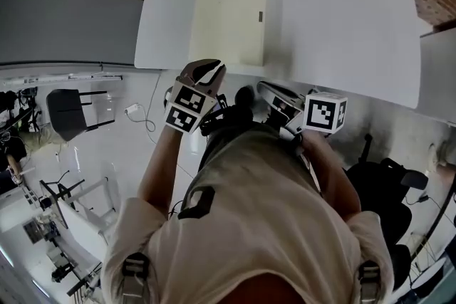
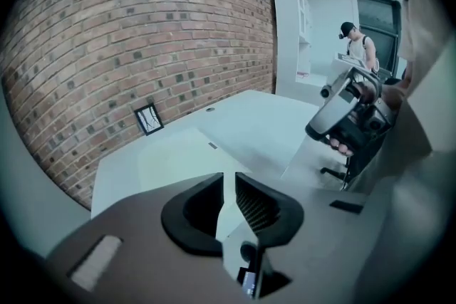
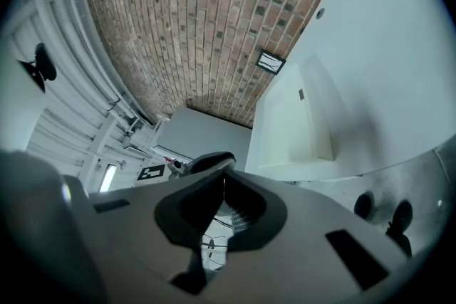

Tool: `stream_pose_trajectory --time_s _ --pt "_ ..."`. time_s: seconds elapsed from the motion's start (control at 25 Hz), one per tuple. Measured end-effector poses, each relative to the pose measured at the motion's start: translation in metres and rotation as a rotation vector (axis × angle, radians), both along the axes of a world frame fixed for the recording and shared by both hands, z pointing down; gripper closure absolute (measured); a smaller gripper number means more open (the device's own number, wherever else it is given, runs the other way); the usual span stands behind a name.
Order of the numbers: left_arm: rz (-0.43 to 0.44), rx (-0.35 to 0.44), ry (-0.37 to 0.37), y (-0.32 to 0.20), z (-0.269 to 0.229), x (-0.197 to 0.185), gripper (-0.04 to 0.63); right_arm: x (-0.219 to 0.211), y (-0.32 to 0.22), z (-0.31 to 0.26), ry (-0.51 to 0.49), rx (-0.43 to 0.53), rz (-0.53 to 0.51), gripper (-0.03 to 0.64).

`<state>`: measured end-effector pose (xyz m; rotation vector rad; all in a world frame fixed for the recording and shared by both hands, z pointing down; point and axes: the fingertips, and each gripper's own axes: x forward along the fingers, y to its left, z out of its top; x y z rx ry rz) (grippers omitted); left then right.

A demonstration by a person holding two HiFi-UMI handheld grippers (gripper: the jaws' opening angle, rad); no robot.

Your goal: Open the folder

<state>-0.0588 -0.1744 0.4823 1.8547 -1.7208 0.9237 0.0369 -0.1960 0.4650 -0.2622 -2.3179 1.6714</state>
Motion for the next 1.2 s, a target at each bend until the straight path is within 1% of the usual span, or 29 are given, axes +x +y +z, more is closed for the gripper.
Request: stream_pose_trajectory --time_s 0.04,0.12,0.16,0.28,0.32,0.4,0.52,0.68,0.84,0.96,1.2 --pt "0.020 -0.022 -0.018 -0.003 0.006 -0.003 0.548 -0.002 0.000 0.001 0.005 -0.004 -0.007 0.612" --pt "0.085 -0.096 -0.069 -0.007 0.025 -0.008 0.416 -0.007 -0.002 0.004 0.017 -0.008 -0.007 0.612" --pt "0.130 -0.136 -0.111 -0.009 0.035 -0.010 0.378 -0.009 -0.004 0.005 0.025 -0.005 -0.002 0.612" --pt "0.275 -0.223 -0.275 -0.019 0.063 -0.015 0.350 -0.013 -0.015 0.007 0.052 0.013 0.023 0.612" --pt "0.319 -0.243 -0.315 -0.022 0.071 -0.015 0.348 -0.013 -0.018 0.008 0.061 0.014 0.034 0.612" --pt "0.399 -0.275 -0.357 -0.028 0.086 -0.013 0.342 -0.012 -0.027 0.011 0.089 0.020 0.060 0.612" --pt "0.503 -0.297 -0.380 -0.032 0.101 -0.007 0.334 -0.012 -0.041 0.018 0.132 0.047 0.093 0.612" --pt "0.583 -0.309 -0.406 -0.037 0.116 -0.011 0.333 -0.031 -0.044 0.019 0.145 0.014 0.110 0.612" --pt "0.589 -0.345 -0.406 -0.037 0.127 -0.011 0.333 -0.037 -0.044 0.019 0.154 0.038 0.097 0.612" --pt "0.577 -0.343 -0.383 -0.037 0.130 -0.014 0.365 -0.039 -0.048 0.021 0.159 0.045 0.107 0.612" --pt "0.582 -0.373 -0.323 -0.033 0.133 -0.011 0.394 -0.035 -0.052 0.020 0.145 0.019 0.142 0.612"
